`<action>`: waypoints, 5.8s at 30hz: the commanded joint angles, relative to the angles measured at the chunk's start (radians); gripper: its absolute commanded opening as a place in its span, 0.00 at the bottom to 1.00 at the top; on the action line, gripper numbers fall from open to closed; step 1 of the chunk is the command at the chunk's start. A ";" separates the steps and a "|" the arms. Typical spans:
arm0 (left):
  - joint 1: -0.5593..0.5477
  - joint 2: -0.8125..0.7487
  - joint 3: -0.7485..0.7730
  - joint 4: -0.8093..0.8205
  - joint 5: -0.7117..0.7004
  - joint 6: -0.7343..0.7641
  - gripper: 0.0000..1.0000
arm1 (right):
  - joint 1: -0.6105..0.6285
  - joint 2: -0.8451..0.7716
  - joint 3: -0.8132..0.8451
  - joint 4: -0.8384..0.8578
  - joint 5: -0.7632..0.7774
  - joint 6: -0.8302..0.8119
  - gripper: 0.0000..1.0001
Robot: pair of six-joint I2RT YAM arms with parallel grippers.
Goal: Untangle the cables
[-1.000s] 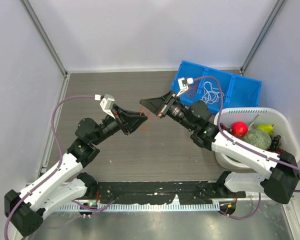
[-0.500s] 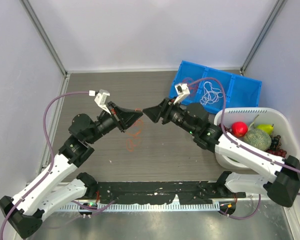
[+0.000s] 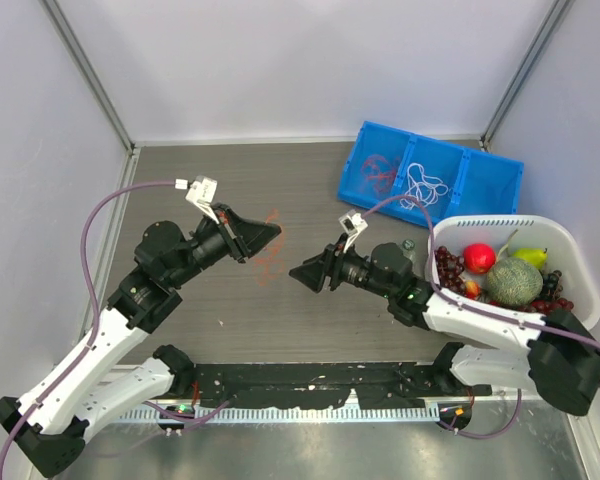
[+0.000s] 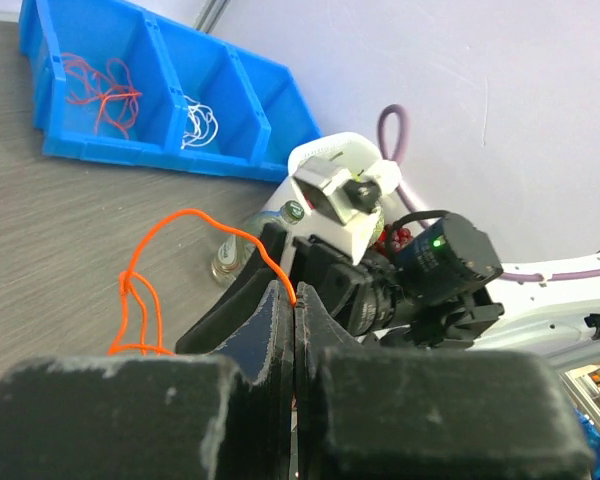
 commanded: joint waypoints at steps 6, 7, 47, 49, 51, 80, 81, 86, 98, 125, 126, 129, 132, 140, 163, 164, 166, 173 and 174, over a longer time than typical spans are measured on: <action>-0.001 -0.036 0.040 -0.019 -0.006 -0.014 0.00 | 0.034 0.213 0.013 0.452 -0.084 0.157 0.65; 0.001 -0.041 0.037 -0.018 -0.006 -0.014 0.00 | 0.037 0.220 0.015 0.471 -0.078 0.162 0.65; -0.001 -0.148 0.172 -0.628 -0.061 0.331 0.00 | 0.068 -0.132 0.182 -0.422 1.275 -0.186 0.01; -0.001 -0.139 0.174 -0.652 -0.064 0.342 0.00 | 0.068 -0.155 0.205 -0.419 1.274 -0.237 0.01; 0.001 -0.128 0.175 -0.671 -0.084 0.348 0.00 | 0.068 -0.187 0.225 -0.399 1.246 -0.289 0.01; 0.001 0.080 -0.127 0.042 -1.101 0.414 0.31 | 0.068 -0.379 0.130 0.017 -0.065 0.361 0.01; 0.001 0.088 -0.136 0.073 -1.107 0.423 0.35 | 0.068 -0.386 0.130 0.022 -0.068 0.370 0.01; 0.015 0.175 -0.144 0.170 -1.121 0.458 0.60 | 0.068 -0.419 0.167 -0.035 -0.065 0.352 0.01; 0.245 0.300 -0.109 0.091 -0.978 0.308 0.85 | 0.068 -0.539 0.323 -0.210 0.011 0.225 0.01; 0.338 0.143 -0.096 -0.045 -0.500 0.190 0.89 | 0.068 -0.527 0.454 -0.635 0.485 -0.068 0.01; 0.335 0.129 -0.087 -0.053 -0.444 0.190 0.89 | 0.068 -0.518 0.467 -0.647 0.510 -0.096 0.01; 0.338 0.116 -0.031 -0.086 -0.275 0.174 0.89 | 0.069 -0.493 0.519 -0.664 0.562 -0.146 0.01; 0.337 0.131 0.044 -0.102 -0.160 0.171 0.89 | 0.068 -0.430 0.587 -0.689 0.587 -0.206 0.01; 0.334 0.241 0.308 -0.168 0.089 0.193 0.92 | 0.068 -0.185 0.821 -0.652 0.701 -0.334 0.00; 0.119 0.051 0.009 -0.045 -0.162 0.550 0.96 | -0.342 0.426 1.464 -0.492 0.567 -0.476 0.01; 0.113 0.048 0.011 -0.056 -0.173 0.568 0.96 | -0.354 0.449 1.469 -0.448 0.559 -0.476 0.01; 0.107 0.033 0.002 -0.059 -0.210 0.584 0.95 | -0.385 0.490 1.477 -0.394 0.544 -0.495 0.01; 0.104 0.011 -0.021 -0.042 -0.225 0.602 0.95 | -0.478 0.654 1.560 -0.373 0.556 -0.507 0.01; 0.102 0.016 -0.020 -0.044 -0.225 0.605 0.96 | -0.482 0.659 1.558 -0.367 0.556 -0.507 0.01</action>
